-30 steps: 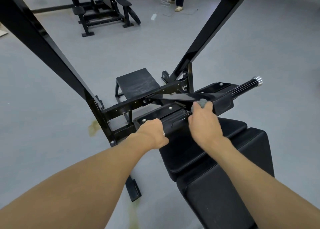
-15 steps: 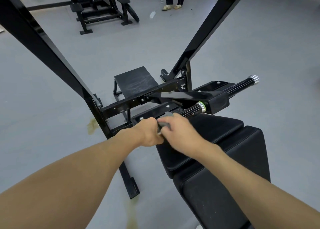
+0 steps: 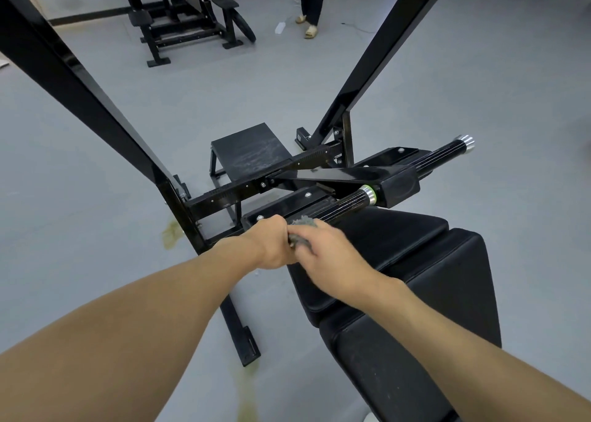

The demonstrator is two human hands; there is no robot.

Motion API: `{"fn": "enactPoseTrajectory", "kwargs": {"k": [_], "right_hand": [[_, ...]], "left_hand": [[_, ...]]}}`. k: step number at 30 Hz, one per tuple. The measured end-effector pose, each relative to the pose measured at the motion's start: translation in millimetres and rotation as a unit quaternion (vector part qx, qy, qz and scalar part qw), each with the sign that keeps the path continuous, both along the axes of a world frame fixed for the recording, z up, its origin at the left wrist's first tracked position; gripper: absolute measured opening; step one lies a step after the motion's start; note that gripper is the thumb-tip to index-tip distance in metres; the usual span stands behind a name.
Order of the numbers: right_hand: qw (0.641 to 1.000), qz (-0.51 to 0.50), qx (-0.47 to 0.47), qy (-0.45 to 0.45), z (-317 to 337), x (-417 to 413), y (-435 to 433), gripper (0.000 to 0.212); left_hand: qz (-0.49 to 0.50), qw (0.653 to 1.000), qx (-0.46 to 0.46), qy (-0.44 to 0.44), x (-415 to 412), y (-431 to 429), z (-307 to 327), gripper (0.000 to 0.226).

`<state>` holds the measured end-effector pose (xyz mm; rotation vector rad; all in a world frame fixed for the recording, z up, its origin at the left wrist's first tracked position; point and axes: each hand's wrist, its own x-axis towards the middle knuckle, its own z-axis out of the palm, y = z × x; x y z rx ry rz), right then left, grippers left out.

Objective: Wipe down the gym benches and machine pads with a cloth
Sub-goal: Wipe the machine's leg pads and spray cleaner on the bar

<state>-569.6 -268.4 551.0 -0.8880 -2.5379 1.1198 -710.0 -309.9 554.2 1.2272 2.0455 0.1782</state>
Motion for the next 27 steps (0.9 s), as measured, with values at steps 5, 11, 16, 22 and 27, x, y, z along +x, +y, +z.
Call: {"fn": "enactPoseTrajectory", "kwargs": {"k": [5,11,16,22,27], "right_hand": [[0.801,-0.445,-0.298,0.267,-15,22,36,0.023],[0.62,-0.493,-0.536,0.292,-5,5,65,0.02],[0.715,-0.377,-0.561,0.18,-23,-22,-8,0.027],[0.551,-0.457,-0.621,0.319,-21,-1,40,0.022],[0.578,-0.451,-0.611,0.298,-17,-1,51,0.026]], "left_hand": [[0.018,1.0,-0.019,0.013,-1,1,-4,0.018],[0.017,0.999,-0.017,0.028,-1,3,-8,0.021],[0.024,0.999,-0.014,0.026,0,3,-7,0.022],[0.017,1.0,-0.01,0.023,-2,3,-10,0.017],[0.025,1.0,-0.006,0.018,0,2,-12,0.019]]}}
